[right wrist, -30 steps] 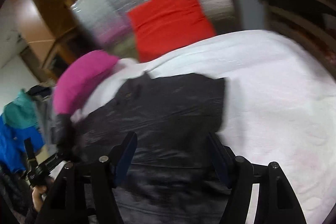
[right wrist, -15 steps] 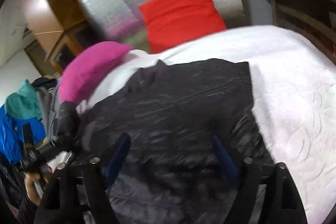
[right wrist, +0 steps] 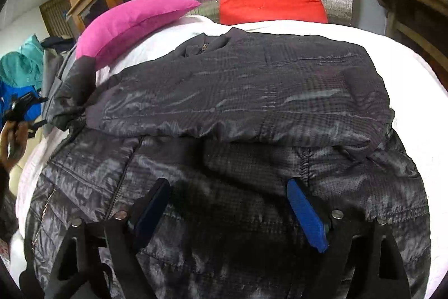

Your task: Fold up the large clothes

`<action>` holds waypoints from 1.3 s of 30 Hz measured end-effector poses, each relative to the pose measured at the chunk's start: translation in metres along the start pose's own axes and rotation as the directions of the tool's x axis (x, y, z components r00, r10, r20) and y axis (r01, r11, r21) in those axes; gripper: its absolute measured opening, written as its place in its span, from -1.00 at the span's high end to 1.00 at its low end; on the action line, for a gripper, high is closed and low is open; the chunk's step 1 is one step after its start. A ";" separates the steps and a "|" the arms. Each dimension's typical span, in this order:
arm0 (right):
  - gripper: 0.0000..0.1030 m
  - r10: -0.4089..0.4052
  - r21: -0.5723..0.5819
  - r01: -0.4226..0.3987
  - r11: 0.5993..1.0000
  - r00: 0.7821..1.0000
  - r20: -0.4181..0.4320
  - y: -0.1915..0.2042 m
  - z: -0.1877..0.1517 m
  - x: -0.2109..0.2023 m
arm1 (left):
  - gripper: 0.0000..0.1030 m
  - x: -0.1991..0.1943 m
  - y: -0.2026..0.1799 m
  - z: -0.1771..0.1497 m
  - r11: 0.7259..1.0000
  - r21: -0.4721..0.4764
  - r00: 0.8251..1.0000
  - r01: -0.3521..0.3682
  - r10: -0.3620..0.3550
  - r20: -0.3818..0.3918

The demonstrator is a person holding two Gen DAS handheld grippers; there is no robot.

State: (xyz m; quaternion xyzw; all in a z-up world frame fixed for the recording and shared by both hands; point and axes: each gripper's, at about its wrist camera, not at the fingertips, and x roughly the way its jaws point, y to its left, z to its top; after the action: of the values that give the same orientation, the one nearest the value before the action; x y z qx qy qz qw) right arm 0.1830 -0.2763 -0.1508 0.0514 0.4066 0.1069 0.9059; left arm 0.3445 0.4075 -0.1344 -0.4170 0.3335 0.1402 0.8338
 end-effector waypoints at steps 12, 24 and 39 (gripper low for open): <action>-0.79 0.006 -0.006 -0.006 1.000 1.000 0.006 0.001 0.002 0.004 | 0.81 0.033 -0.018 0.027 0.967 0.143 0.978 -0.211 0.209 0.024; -0.79 0.067 0.046 -0.068 0.997 0.997 0.032 -0.010 0.001 -0.002 | 0.82 -0.154 -0.173 -0.027 0.863 0.499 0.970 -0.077 -0.051 0.239; -0.78 0.217 0.175 -0.233 0.957 0.970 0.110 -0.038 -0.002 -0.007 | 0.82 -0.148 -0.406 -0.267 0.626 0.722 0.946 0.294 -0.297 -0.128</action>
State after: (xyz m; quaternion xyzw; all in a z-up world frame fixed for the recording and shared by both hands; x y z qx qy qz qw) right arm 0.1828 -0.3152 -0.1538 0.1867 0.3651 0.1684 0.8964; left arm 0.3262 -0.0456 0.0948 -0.0970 0.2871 -0.1427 0.9422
